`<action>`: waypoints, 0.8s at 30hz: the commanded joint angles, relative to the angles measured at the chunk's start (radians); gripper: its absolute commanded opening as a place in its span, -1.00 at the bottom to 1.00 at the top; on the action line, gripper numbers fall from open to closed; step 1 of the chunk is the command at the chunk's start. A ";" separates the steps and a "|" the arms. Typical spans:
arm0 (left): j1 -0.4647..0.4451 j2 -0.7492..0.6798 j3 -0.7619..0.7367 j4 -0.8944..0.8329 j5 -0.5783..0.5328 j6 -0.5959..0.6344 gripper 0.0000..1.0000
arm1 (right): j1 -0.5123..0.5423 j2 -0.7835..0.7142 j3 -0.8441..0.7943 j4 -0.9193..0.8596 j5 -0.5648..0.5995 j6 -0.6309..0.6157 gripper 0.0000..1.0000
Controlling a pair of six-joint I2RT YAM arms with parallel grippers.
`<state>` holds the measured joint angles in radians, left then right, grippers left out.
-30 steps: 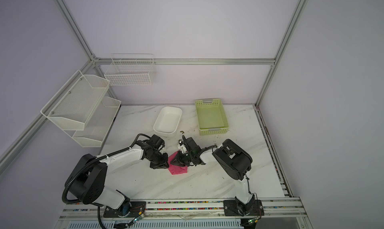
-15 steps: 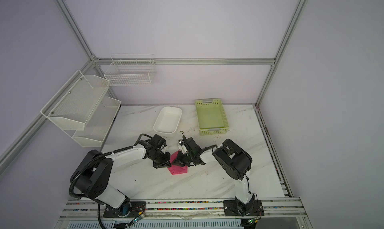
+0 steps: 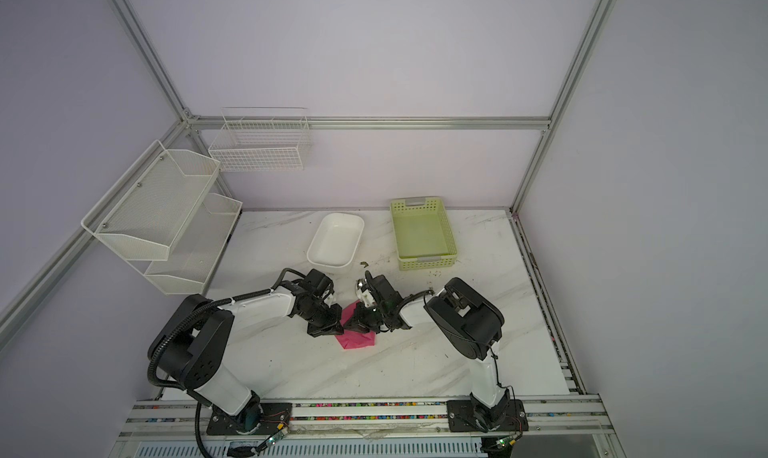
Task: Place the utensils on the paper napkin and roll it up
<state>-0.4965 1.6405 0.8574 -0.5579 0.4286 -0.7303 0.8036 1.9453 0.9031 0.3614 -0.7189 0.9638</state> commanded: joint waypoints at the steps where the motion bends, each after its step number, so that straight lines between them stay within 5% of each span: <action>1: 0.004 0.036 0.020 0.008 -0.029 -0.011 -0.95 | 0.003 -0.066 -0.007 -0.024 0.010 0.013 -1.00; 24: 0.003 -0.005 0.063 -0.007 -0.009 -0.014 -0.92 | 0.003 -0.063 -0.082 -0.095 0.008 -0.059 -1.00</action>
<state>-0.4911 1.6432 0.8581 -0.5575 0.4419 -0.7403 0.8036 1.8683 0.8307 0.2794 -0.7189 0.9165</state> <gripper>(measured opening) 0.047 0.055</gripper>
